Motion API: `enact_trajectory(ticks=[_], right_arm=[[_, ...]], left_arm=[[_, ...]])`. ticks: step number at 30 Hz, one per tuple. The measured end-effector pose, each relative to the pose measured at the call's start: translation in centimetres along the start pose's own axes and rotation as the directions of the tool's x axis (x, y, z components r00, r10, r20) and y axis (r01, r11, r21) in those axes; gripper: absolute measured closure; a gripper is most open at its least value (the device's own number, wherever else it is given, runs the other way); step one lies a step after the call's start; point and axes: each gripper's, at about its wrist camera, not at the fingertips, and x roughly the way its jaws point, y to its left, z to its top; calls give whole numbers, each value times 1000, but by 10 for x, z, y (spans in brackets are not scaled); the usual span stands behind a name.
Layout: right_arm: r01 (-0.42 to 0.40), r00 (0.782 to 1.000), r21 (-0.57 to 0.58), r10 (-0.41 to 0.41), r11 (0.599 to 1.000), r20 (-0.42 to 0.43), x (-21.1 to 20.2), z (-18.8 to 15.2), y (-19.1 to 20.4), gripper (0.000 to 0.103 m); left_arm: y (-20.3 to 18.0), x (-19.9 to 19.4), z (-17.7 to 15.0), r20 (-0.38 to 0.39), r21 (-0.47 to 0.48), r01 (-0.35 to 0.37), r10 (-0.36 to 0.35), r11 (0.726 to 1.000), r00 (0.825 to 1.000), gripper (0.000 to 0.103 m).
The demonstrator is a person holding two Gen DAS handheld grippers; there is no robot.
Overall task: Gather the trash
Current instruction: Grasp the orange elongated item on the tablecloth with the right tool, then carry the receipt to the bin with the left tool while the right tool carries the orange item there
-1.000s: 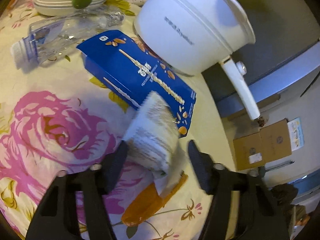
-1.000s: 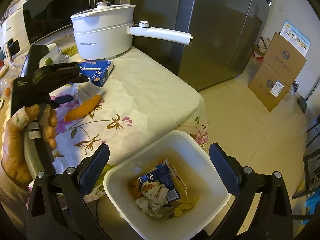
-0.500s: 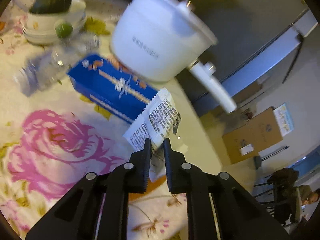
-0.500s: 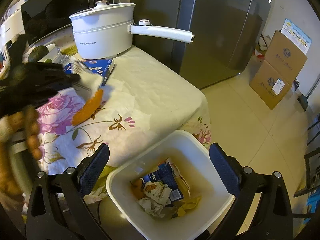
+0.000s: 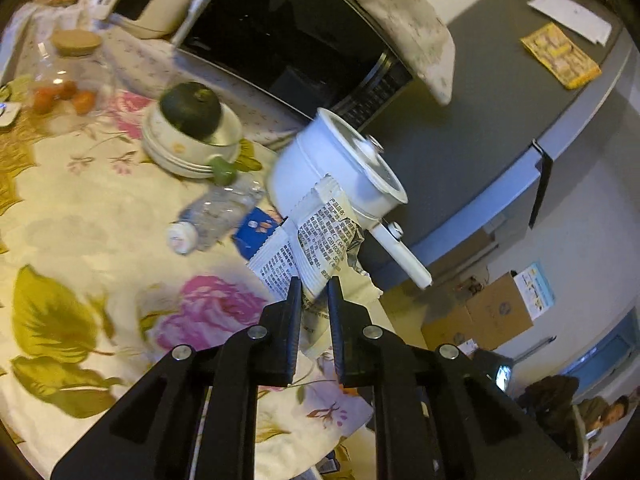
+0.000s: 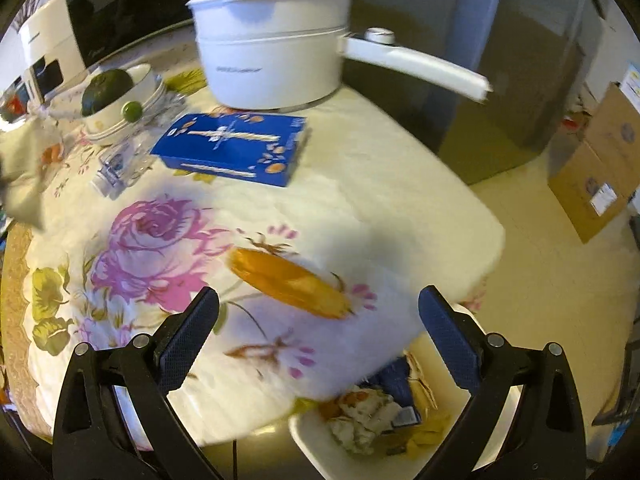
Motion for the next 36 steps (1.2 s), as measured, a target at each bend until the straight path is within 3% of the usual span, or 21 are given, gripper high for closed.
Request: enact_trajectory(ticks=[2,5,10,14,17,19,21,25,36], right_arm=[[20,1000,-2,-20,1000,-24,9,3,4,7],[-23,997,81,29,996,-73,25,3,-2,9],[-97,982,167,122,981,-144,46,8,-7,30],[-135,969,225,175,965,-173,58,9,-6,41],[-158,961,235,204,959,-189,64,9,-1,60],[-163,959,230,208,960,-190,66,9,3,81],[-178,957,231,223,956,-185,66,9,4,95],[-194,961,205,228,959,-155,59,11,8,100],[-224,973,158,231,962,-24,16,17,4,100]], left_arm=[[9,-2,0,2,-5,-14,14,1000,1000,89],[16,0,-3,-16,-6,-26,26,1000,1000,89],[22,10,-8,-56,-22,-24,23,999,998,89],[20,17,-13,-79,-13,-28,27,1000,997,89],[21,22,-16,-96,-13,-31,29,999,995,89],[22,24,-18,-104,-16,-33,31,999,994,89],[23,25,-18,-106,-17,-36,34,999,994,89],[25,24,-18,-107,-20,-38,36,999,994,89],[15,21,-21,-109,0,-12,12,1000,994,89]])
